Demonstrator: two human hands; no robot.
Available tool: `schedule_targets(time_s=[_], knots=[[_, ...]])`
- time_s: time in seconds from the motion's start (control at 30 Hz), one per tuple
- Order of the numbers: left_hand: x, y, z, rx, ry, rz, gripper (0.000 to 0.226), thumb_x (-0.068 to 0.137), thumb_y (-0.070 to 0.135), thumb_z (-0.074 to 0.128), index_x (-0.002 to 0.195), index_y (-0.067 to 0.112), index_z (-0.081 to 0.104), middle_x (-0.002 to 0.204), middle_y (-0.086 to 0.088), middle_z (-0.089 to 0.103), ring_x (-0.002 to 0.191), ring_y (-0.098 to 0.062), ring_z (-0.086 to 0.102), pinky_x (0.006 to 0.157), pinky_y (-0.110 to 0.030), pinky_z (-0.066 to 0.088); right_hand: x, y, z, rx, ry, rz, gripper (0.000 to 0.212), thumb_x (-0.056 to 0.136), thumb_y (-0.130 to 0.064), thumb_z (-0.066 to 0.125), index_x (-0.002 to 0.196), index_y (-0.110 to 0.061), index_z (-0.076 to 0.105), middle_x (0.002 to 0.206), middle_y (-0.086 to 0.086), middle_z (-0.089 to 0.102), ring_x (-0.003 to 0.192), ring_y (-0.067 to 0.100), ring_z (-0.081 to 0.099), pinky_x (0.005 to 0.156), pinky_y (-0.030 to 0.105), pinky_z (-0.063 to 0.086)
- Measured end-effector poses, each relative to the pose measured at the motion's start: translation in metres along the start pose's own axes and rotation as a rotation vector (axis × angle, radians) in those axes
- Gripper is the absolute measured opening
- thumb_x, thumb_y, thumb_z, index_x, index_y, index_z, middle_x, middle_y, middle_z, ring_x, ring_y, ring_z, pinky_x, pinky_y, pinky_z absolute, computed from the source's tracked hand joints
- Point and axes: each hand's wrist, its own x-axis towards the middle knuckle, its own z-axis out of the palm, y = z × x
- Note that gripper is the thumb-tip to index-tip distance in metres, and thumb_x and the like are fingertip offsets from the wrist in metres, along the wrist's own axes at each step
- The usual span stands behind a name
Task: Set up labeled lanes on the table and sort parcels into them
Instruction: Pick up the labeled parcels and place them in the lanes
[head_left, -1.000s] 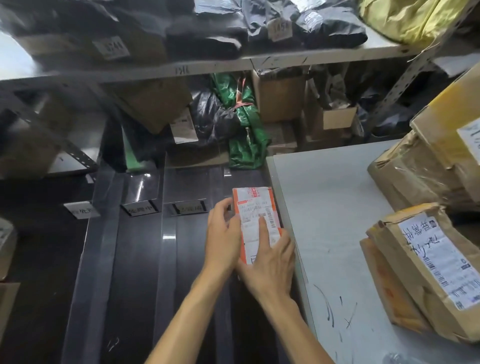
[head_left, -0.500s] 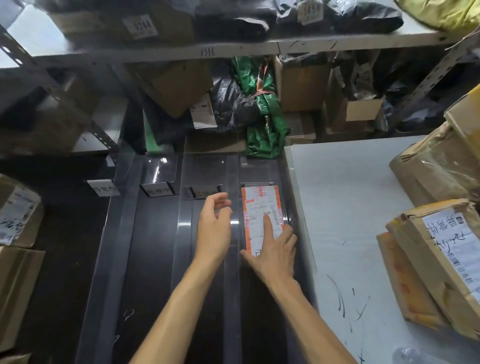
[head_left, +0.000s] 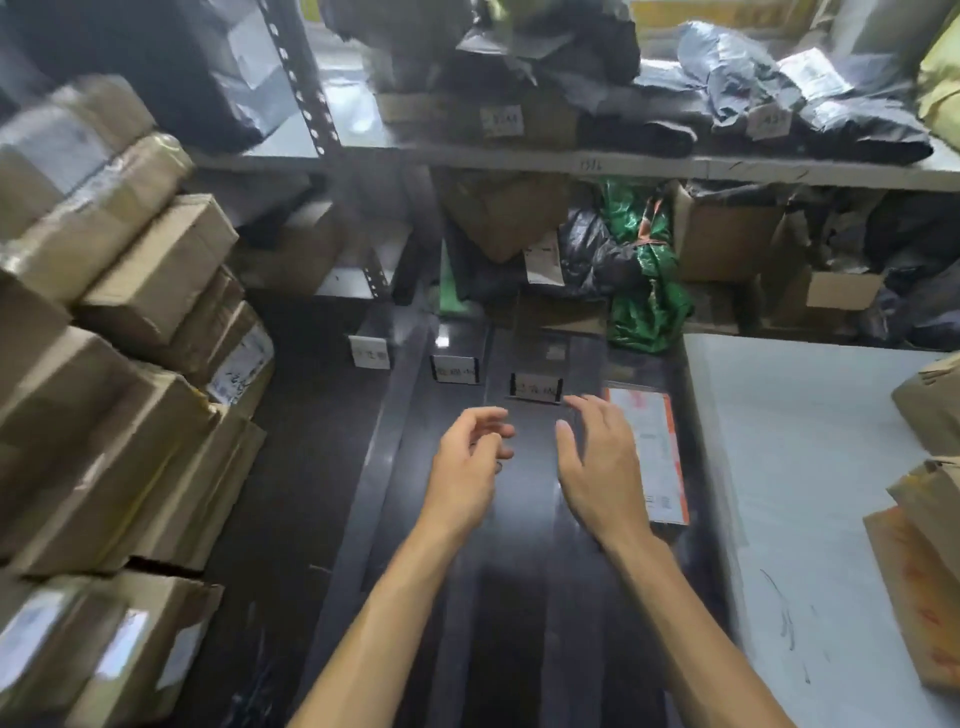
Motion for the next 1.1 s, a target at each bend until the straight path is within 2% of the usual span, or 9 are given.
schedule_targets(time_s=[0.17, 0.3, 0.43, 0.53, 0.7, 0.83, 0.97, 1.03, 1.1], knots=[[-0.057, -0.009, -0.142, -0.030, 0.030, 0.069, 0.034, 0.102, -0.005, 0.041, 0.104, 0.021, 0.061, 0.096, -0.001, 0.068, 0.078, -0.014, 0.064, 0.069, -0.016, 0.049, -0.051, -0.127, 0.050, 0.072, -0.097, -0.271, 0.028, 0.099, -0.016, 0.060, 0.127, -0.016, 0.065, 0.122, -0.003, 0.063, 0.117, 0.014, 0.057, 0.100, 0.022, 0.037], [-0.118, -0.022, -0.268, -0.111, 0.086, 0.100, 0.019, 0.101, 0.007, 0.049, 0.110, 0.014, 0.063, 0.096, -0.001, 0.073, 0.079, -0.012, 0.066, 0.074, -0.020, 0.051, -0.096, -0.213, 0.093, 0.083, -0.251, -0.411, 0.027, 0.097, -0.020, 0.063, 0.124, -0.023, 0.066, 0.112, -0.016, 0.060, 0.103, 0.007, 0.059, 0.095, 0.031, 0.049], [-0.157, -0.014, -0.352, -0.208, 0.213, 0.146, 0.034, 0.085, 0.021, 0.049, 0.113, 0.009, 0.065, 0.096, -0.002, 0.075, 0.085, -0.017, 0.067, 0.081, -0.032, 0.052, -0.122, -0.296, 0.128, 0.136, -0.279, -0.492, 0.033, 0.096, -0.025, 0.066, 0.129, -0.023, 0.063, 0.116, -0.010, 0.066, 0.100, 0.009, 0.061, 0.094, 0.038, 0.052], [-0.164, 0.003, -0.391, -0.216, 0.243, 0.250, 0.035, 0.087, 0.021, 0.048, 0.114, 0.008, 0.066, 0.100, -0.006, 0.075, 0.087, -0.018, 0.069, 0.082, -0.030, 0.055, -0.121, -0.351, 0.153, 0.228, -0.289, -0.518, 0.054, 0.092, -0.039, 0.070, 0.141, -0.022, 0.053, 0.129, -0.001, 0.064, 0.112, 0.015, 0.062, 0.098, 0.040, 0.053], [-0.150, 0.032, -0.428, -0.357, 0.349, 0.455, 0.027, 0.091, 0.014, 0.046, 0.105, 0.008, 0.068, 0.093, -0.010, 0.073, 0.085, -0.025, 0.073, 0.074, -0.031, 0.059, -0.091, -0.409, 0.188, 0.427, -0.355, -0.299, 0.093, 0.076, -0.071, 0.059, 0.154, -0.030, 0.031, 0.146, 0.001, 0.052, 0.127, 0.015, 0.055, 0.107, 0.040, 0.046], [-0.124, 0.053, -0.455, -0.315, 0.601, 0.606, 0.023, 0.090, 0.007, 0.046, 0.094, 0.008, 0.069, 0.087, -0.012, 0.071, 0.085, -0.024, 0.070, 0.077, -0.030, 0.058, -0.068, -0.420, 0.223, 0.636, -0.508, -0.040, 0.066, 0.075, -0.069, 0.060, 0.130, -0.044, 0.033, 0.136, -0.004, 0.061, 0.120, 0.017, 0.063, 0.107, 0.049, 0.049], [-0.087, 0.067, -0.489, -0.079, 0.827, 0.436, 0.023, 0.092, 0.015, 0.051, 0.110, 0.021, 0.065, 0.105, 0.010, 0.066, 0.093, 0.007, 0.062, 0.078, -0.007, 0.044, -0.050, -0.424, 0.241, 0.669, -0.502, 0.055, 0.065, 0.065, -0.082, 0.056, 0.119, -0.053, 0.034, 0.131, -0.008, 0.067, 0.119, 0.021, 0.064, 0.107, 0.053, 0.047], [-0.070, 0.067, -0.498, -0.044, 0.785, 0.318, 0.029, 0.094, 0.026, 0.050, 0.121, 0.024, 0.061, 0.113, 0.016, 0.061, 0.102, 0.008, 0.058, 0.078, -0.008, 0.041, -0.045, -0.423, 0.246, 0.699, -0.509, 0.088, 0.065, 0.065, -0.082, 0.055, 0.121, -0.051, 0.041, 0.128, -0.008, 0.069, 0.117, 0.021, 0.066, 0.106, 0.052, 0.047], [-0.061, 0.068, -0.497, -0.085, 0.739, 0.254, 0.025, 0.097, 0.030, 0.052, 0.119, 0.024, 0.062, 0.109, 0.012, 0.065, 0.102, -0.001, 0.062, 0.078, -0.016, 0.043, -0.040, -0.420, 0.254, 0.672, -0.506, 0.100, 0.091, 0.063, -0.093, 0.053, 0.142, -0.050, 0.035, 0.139, -0.004, 0.063, 0.128, 0.027, 0.059, 0.110, 0.055, 0.042]])
